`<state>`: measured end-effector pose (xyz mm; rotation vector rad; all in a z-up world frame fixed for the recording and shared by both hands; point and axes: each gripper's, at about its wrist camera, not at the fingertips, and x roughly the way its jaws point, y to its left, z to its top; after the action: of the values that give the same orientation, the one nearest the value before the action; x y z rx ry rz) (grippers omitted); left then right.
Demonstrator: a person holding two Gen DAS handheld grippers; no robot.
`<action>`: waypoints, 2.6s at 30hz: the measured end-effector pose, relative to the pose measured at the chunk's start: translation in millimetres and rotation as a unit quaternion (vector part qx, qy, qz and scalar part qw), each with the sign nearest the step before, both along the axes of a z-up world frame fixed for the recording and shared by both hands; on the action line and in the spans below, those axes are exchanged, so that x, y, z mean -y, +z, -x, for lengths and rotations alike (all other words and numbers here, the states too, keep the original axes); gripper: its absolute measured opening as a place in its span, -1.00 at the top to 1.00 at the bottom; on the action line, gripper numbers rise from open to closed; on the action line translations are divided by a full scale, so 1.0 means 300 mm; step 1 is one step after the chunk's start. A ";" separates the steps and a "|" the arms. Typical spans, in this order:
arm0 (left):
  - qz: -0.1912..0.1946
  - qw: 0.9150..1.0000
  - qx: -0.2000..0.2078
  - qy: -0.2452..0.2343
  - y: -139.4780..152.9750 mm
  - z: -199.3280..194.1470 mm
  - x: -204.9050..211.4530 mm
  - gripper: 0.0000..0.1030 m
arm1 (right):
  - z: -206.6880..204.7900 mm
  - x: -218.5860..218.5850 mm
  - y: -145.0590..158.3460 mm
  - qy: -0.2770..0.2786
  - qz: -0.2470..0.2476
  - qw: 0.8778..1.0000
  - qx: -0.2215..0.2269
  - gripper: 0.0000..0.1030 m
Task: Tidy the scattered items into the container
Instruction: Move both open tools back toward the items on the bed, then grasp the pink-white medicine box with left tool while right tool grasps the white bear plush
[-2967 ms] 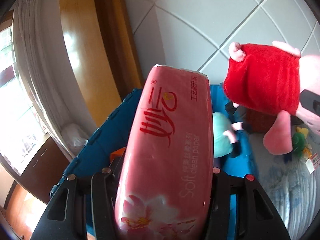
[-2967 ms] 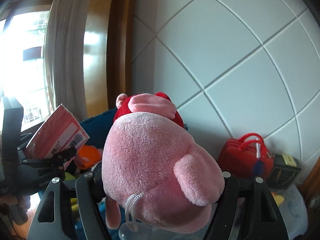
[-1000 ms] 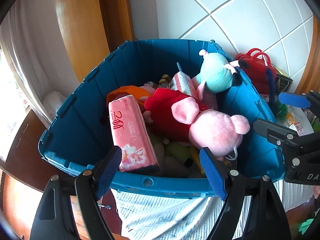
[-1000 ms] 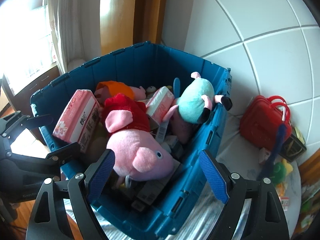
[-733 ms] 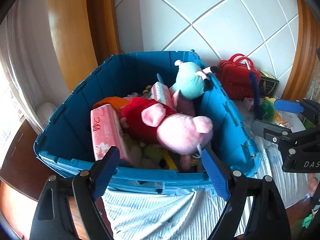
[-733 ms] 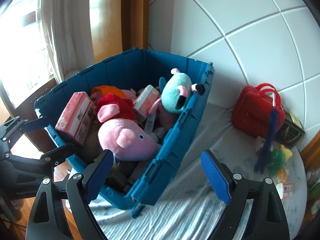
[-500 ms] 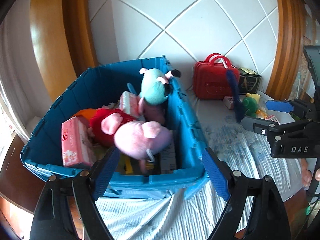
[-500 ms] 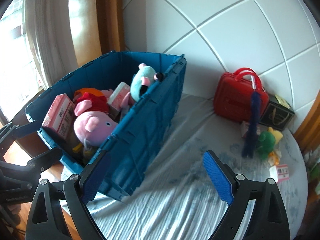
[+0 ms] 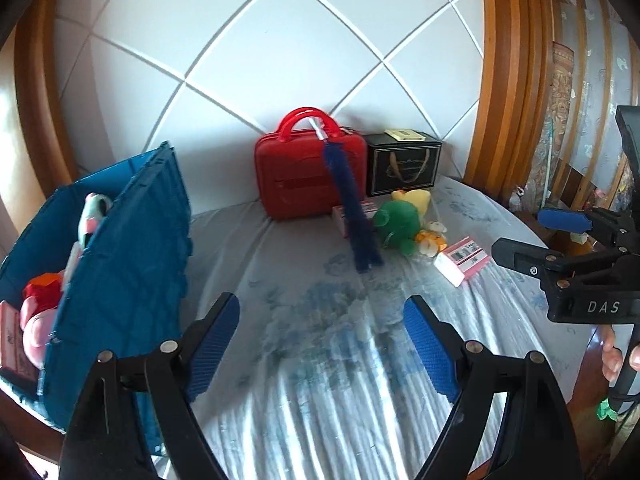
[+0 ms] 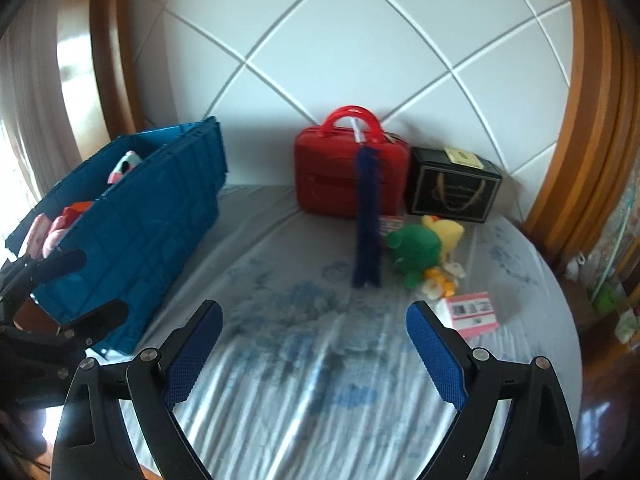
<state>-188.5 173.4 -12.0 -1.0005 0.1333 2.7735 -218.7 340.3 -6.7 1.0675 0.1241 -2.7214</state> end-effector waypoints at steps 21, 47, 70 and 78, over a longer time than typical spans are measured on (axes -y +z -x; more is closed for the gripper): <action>0.002 0.991 0.129 -0.031 -0.492 0.576 -0.680 -0.64 | 0.423 -0.866 -0.453 -0.151 0.032 0.980 0.128 -0.72; 0.059 0.969 0.226 0.078 -0.964 0.756 -0.620 -0.64 | 0.687 -0.802 -0.953 -0.029 0.065 0.966 0.250 -0.30; -0.015 0.972 0.224 0.068 -0.886 0.740 -0.739 -0.98 | 0.582 -0.754 -0.959 -0.040 0.068 0.968 0.240 -0.30; -0.012 0.972 0.225 0.070 -0.954 0.789 -0.713 -0.77 | 0.667 -0.882 -0.821 -0.080 0.072 0.980 0.166 -0.57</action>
<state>-425.3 387.4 -298.3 -1.6545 -0.0372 2.5738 -418.6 604.8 -253.1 1.5242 -0.2184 -2.5898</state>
